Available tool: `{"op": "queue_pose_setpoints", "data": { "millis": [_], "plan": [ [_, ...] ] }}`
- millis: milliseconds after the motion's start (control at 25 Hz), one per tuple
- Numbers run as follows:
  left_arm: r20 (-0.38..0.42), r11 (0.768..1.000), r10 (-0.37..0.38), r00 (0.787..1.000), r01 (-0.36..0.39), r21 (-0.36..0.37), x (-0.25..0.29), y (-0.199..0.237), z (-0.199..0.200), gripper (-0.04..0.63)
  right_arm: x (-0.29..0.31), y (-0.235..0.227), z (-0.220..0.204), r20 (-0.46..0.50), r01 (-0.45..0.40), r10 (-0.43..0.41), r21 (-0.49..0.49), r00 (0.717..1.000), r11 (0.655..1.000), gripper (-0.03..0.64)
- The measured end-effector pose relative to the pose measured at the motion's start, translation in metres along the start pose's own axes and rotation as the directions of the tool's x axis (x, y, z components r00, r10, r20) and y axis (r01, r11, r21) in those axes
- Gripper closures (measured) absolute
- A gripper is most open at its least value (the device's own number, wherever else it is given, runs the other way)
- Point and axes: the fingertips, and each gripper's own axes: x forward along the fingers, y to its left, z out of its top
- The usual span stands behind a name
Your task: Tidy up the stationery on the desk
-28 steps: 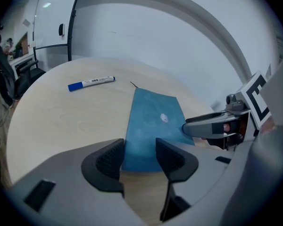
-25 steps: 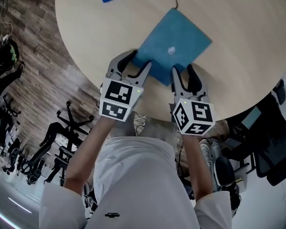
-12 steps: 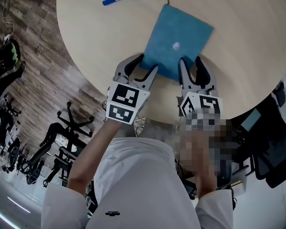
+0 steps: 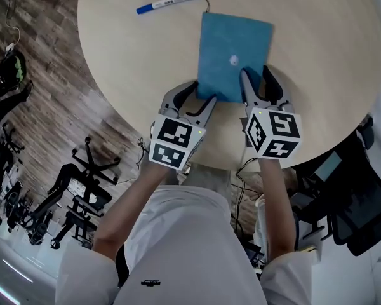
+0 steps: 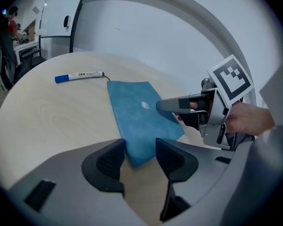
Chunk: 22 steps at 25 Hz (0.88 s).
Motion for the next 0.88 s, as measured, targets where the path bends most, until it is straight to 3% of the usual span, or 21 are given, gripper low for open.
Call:
{"op": "queue_pose_setpoints", "data": {
  "millis": [520,720,880],
  "plan": [
    [0.01,1.0,0.019,1.0,-0.019,0.004,-0.002,-0.006,-0.001,0.391,0.001,-0.01,-0.004,-0.012,-0.019,0.019,-0.019,1.0,1.0,0.411],
    [0.05,1.0,0.018,0.999,-0.018,-0.001,-0.009,-0.002,0.013,0.393,-0.009,-0.002,0.017,0.05,0.027,-0.023,-0.084,0.999,0.996,0.411],
    [0.071,1.0,0.019,0.997,-0.019,0.003,-0.018,-0.001,0.018,0.393,-0.02,0.022,0.028,0.105,-0.007,0.018,-0.103,0.994,0.995,0.433]
  ]
}}
